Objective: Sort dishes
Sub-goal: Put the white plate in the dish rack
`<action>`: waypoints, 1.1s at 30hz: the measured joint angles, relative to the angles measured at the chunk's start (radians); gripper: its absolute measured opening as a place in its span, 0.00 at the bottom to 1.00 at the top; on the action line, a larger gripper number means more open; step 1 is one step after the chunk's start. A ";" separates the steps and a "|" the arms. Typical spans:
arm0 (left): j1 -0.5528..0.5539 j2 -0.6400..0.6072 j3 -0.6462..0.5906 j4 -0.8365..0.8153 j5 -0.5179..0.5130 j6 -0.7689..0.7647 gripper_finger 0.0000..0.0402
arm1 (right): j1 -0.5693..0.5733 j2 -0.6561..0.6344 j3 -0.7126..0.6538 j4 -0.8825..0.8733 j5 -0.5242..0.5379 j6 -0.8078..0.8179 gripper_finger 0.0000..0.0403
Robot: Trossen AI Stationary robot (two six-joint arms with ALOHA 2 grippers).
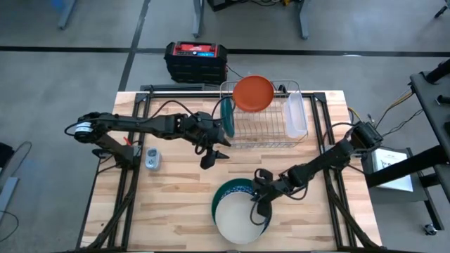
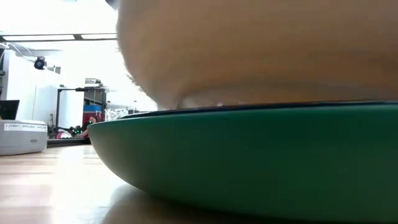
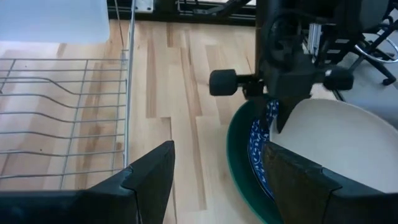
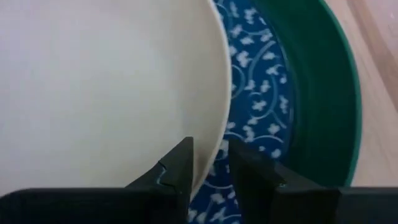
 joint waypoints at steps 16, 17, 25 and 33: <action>-0.003 -0.020 0.000 0.002 0.000 0.011 0.57 | 0.015 -0.005 0.093 -0.033 0.100 -0.146 0.00; -0.004 -0.027 0.000 0.006 0.000 0.012 0.57 | 0.017 -0.011 0.100 -0.053 0.110 -0.160 0.00; -0.066 -0.125 0.000 0.034 0.001 0.049 0.57 | 0.049 -0.118 0.203 -0.314 0.236 -0.320 0.00; -0.119 -0.200 0.000 -0.031 -0.023 0.032 0.57 | 0.060 -0.293 0.362 -0.589 0.425 -0.609 0.00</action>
